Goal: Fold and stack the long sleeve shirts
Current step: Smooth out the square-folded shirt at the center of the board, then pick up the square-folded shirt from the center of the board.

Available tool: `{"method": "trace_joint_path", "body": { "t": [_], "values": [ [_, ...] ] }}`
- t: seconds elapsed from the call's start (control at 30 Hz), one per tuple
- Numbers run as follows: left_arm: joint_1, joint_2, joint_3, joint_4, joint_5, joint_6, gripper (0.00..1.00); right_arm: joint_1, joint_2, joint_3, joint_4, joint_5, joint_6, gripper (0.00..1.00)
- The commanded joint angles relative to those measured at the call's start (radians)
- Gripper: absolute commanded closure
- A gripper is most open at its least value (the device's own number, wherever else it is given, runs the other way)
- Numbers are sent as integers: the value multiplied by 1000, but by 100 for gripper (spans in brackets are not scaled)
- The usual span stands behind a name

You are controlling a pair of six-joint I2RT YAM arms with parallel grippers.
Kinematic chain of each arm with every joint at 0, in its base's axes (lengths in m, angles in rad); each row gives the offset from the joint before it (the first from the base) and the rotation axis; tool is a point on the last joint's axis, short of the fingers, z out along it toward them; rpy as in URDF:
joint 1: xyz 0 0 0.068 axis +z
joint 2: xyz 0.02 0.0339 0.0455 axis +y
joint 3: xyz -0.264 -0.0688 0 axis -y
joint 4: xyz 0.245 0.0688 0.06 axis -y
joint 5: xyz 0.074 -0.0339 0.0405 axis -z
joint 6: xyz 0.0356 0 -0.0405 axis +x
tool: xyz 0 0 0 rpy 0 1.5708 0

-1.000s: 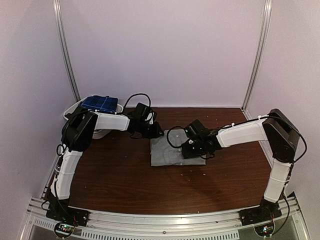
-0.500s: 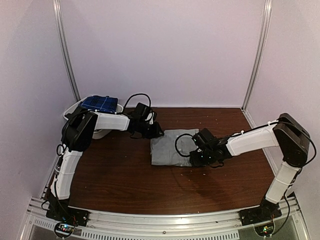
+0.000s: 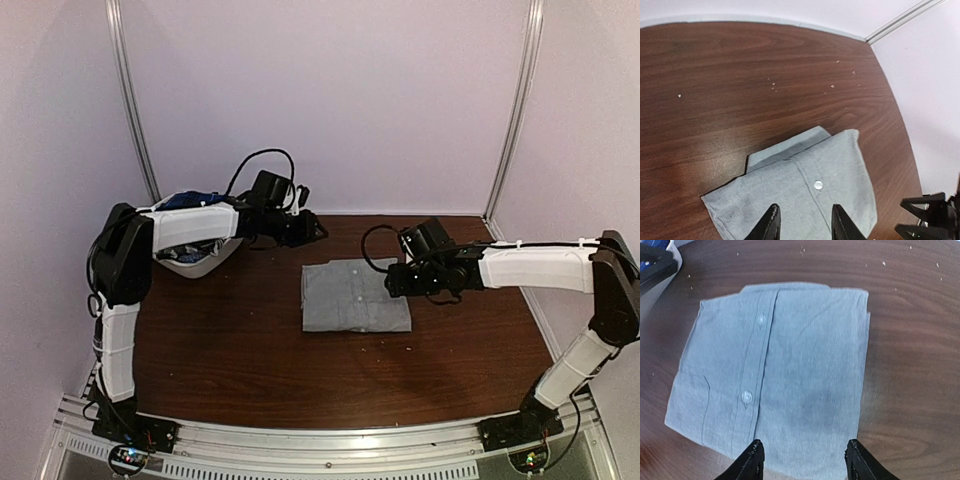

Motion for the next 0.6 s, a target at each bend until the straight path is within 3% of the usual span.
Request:
{"method": "trace_joint_path", "body": {
  "t": [0.0, 0.1, 0.27, 0.57],
  "values": [
    [9, -132, -122, 12, 16, 11, 63, -59, 92, 111, 32, -53, -50, 48],
    [13, -187, -238, 41, 38, -10, 63, -102, 186, 192, 58, -117, -62, 56],
    [13, -214, -356, 80, 91, -17, 61, -158, 328, 297, 66, -148, -78, 61],
    [10, -180, -428, 88, 100, -21, 59, -233, 430, 242, 127, -196, -77, 64]
  ]
}}
